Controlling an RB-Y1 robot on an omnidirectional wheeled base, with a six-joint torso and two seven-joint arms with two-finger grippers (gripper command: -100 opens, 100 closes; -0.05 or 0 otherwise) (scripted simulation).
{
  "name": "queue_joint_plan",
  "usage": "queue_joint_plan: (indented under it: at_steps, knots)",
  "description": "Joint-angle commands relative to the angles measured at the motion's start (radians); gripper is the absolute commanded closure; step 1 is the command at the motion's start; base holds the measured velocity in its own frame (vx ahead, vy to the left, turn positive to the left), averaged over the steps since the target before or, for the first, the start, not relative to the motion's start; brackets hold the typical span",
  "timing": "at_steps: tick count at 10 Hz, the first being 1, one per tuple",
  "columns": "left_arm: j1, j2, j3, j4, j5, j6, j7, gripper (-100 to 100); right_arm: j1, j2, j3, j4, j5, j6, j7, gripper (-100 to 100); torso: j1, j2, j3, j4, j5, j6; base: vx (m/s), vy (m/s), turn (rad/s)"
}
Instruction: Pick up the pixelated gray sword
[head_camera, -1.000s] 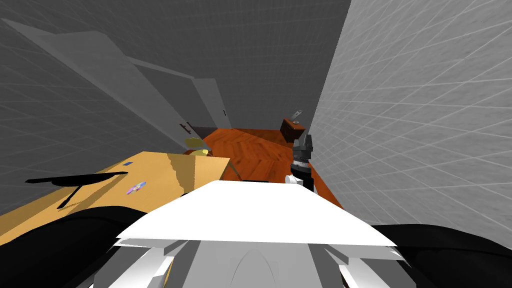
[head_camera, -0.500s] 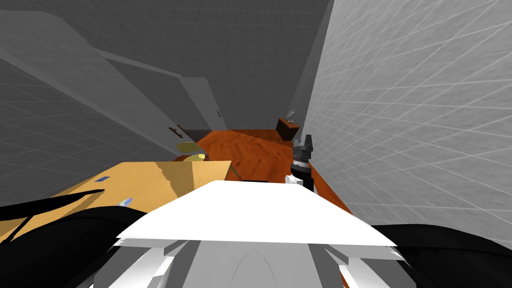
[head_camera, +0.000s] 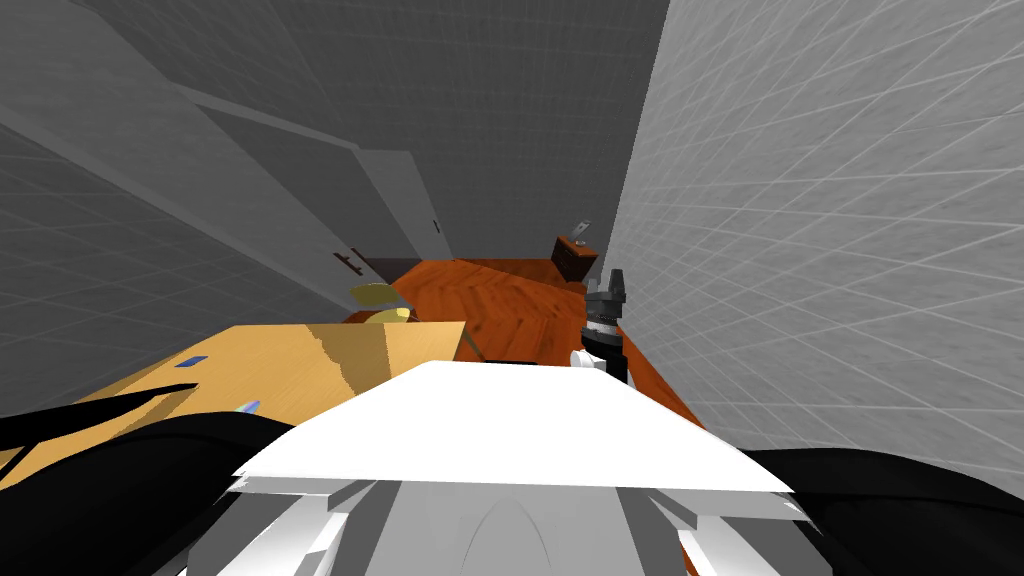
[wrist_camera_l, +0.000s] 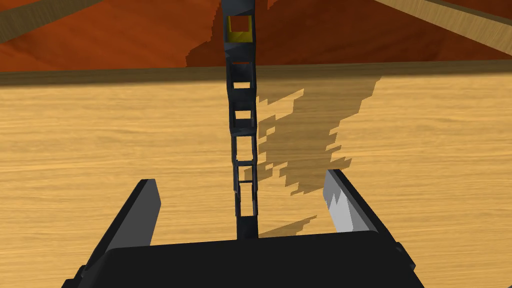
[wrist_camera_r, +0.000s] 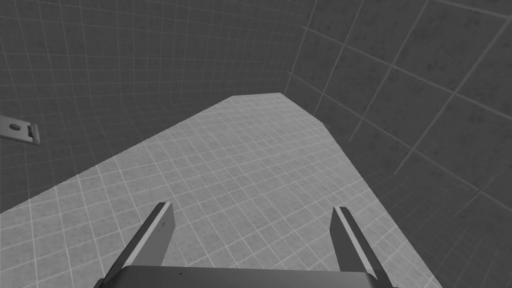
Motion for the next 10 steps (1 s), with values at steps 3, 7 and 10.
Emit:
queue_joint_plan:
  at_steps: [3,7,10]
  knots:
    - [-0.021,0.003,-0.008,0.041,-0.011,-0.028,0.01,-100,0.0,0.0,0.0,0.0,0.0,0.0,0.0,0,0.0,0.0,0.0,0.0,0.0,0.0,-0.016,0.005,-0.006]
    - [-0.021,0.004,-0.008,0.044,-0.012,-0.029,0.011,100,0.0,0.0,0.0,0.0,0.0,0.0,0.0,0,0.0,-0.001,0.0,0.0,0.0,0.0,0.0,0.0,0.0]
    - [-0.007,0.001,-0.003,0.013,-0.004,-0.01,0.004,100,0.0,0.0,0.0,0.0,0.0,0.0,0.0,0,0.0,-0.001,0.0,0.0,0.0,0.001,0.004,-0.002,0.003]
